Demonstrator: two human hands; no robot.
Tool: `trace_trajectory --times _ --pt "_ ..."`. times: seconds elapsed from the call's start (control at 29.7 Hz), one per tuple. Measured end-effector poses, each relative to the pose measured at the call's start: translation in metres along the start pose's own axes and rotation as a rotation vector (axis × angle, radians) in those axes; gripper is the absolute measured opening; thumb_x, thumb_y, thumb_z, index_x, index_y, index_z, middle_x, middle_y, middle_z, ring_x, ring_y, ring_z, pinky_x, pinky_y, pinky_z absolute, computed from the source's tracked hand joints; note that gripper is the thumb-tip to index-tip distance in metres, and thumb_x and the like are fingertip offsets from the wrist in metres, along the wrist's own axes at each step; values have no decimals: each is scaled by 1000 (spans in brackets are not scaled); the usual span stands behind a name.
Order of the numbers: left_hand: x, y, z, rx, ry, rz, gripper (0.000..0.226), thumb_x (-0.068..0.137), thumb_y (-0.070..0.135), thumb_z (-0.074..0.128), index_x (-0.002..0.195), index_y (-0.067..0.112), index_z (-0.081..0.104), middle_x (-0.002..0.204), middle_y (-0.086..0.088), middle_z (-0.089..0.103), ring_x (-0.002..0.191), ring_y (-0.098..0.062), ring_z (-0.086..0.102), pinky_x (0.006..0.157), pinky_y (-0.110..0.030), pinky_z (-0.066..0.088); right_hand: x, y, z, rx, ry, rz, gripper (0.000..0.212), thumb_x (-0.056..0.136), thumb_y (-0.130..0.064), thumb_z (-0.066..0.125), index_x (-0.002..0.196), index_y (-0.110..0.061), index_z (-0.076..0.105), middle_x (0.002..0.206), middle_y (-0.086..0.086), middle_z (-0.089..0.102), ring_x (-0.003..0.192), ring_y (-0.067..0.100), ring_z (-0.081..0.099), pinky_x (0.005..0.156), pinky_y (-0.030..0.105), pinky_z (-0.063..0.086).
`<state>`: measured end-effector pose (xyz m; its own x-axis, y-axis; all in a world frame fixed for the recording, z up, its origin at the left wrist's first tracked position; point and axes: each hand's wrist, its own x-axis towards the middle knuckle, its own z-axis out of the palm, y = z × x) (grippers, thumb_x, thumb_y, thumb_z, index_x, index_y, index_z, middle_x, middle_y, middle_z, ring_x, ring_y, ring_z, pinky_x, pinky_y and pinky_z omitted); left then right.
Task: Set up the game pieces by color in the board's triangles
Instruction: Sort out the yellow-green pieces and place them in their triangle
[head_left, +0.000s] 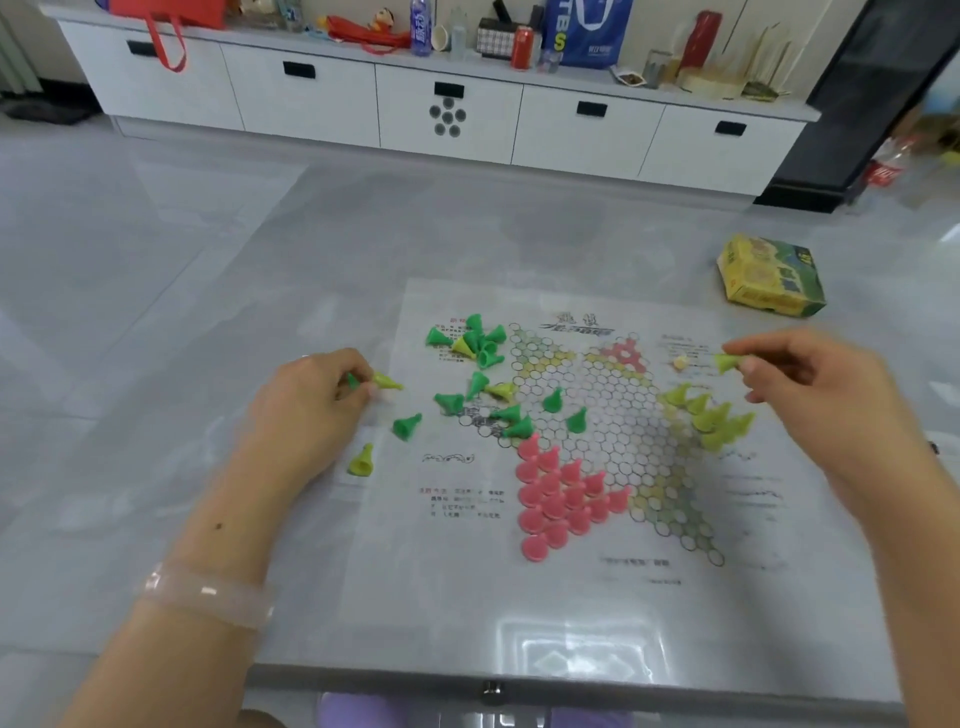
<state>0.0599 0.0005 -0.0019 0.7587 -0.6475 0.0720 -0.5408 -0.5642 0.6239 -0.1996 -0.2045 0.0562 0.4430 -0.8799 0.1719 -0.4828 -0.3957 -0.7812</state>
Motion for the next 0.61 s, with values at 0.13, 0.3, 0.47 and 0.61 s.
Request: trace_trajectory --times 0.13,0.3,0.47,0.61 --pt "-6 23 -5 -93 154 27 11 88 22 56 78 26 55 69 10 50 77 -25 50 59 -29 37 3 23 -6 -98 52 54 15 90 -11 53 88 -21 64 77 -6 60 71 16 57 68 25 43" --pt "-20 65 12 -173 120 147 8 87 20 57 80 22 56 67 10 52 70 -20 48 58 -30 33 11 24 2 -234 23 -38 8 88 -14 58 84 -18 63 71 -16 55 67 -3 50 60 8 35" --pt "-32 94 32 -146 34 218 9 88 24 56 80 26 55 70 10 55 69 -2 48 61 -13 34 21 31 13 -346 -15 -72 6 86 -13 60 85 -13 67 73 -4 59 65 8 49 65 21 40" --pt "-34 108 41 -154 -8 214 8 88 26 55 81 26 56 70 4 60 71 -6 53 64 -19 41 23 36 16 -388 -59 -79 13 88 -11 57 93 -12 69 84 0 63 75 11 54 74 23 44"
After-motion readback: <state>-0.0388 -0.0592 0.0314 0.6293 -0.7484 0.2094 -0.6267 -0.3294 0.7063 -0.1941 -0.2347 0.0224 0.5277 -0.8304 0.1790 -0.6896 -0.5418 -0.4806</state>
